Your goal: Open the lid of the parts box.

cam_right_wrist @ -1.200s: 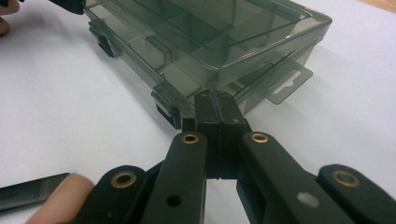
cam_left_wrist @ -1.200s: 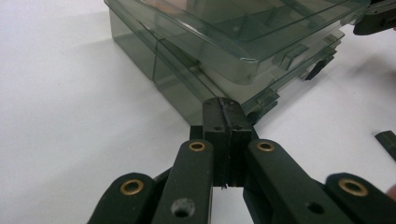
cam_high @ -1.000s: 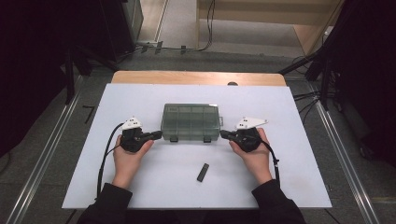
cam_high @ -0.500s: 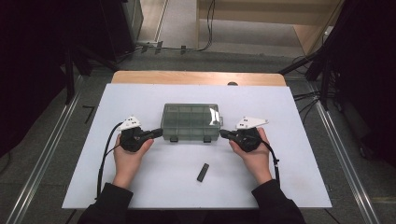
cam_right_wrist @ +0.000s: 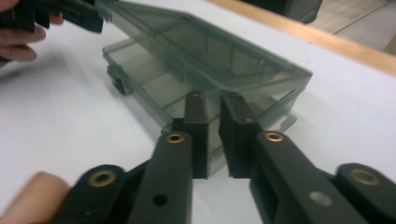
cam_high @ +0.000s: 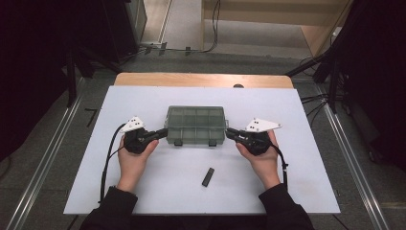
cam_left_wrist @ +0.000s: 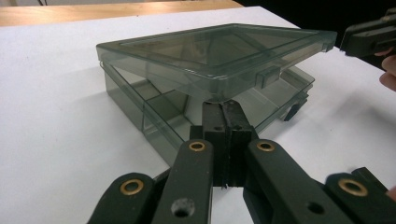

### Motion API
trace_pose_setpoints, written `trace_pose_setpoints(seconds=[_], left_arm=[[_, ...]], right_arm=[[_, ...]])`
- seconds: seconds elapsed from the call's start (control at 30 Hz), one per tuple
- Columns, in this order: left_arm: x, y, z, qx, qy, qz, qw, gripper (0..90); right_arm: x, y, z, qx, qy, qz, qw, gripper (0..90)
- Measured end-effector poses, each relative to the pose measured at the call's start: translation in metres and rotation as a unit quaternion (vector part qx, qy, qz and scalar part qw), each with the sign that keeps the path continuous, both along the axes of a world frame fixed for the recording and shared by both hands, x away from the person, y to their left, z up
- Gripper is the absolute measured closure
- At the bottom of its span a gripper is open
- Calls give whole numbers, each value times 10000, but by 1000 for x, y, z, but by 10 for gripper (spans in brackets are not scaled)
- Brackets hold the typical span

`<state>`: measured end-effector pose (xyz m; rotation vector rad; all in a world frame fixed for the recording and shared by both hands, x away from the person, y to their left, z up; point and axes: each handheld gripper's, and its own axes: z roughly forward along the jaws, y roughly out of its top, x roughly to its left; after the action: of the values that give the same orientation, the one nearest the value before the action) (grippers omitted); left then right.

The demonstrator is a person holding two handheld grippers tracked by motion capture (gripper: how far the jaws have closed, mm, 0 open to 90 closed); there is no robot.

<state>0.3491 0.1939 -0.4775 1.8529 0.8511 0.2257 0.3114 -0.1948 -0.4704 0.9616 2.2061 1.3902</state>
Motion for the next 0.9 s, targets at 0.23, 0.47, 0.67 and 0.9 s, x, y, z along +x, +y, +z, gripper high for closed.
trace_pose_setpoints(seconds=[0.23,0.47,0.67,0.9], left_arm=[[6,-5,4,-133,-6,14,9999,900],[11,-5,8,-183,-53,37,9998,900],[18,-3,12,-286,-65,99,9995,900],[25,-3,17,-428,-112,149,9989,900]], right_arm=[[5,-6,5,314,-113,-215,9992,287],[11,-8,4,539,-123,-223,9982,75],[18,-7,1,686,-80,-362,9970,0],[28,-1,1,715,-28,-448,9964,0]])
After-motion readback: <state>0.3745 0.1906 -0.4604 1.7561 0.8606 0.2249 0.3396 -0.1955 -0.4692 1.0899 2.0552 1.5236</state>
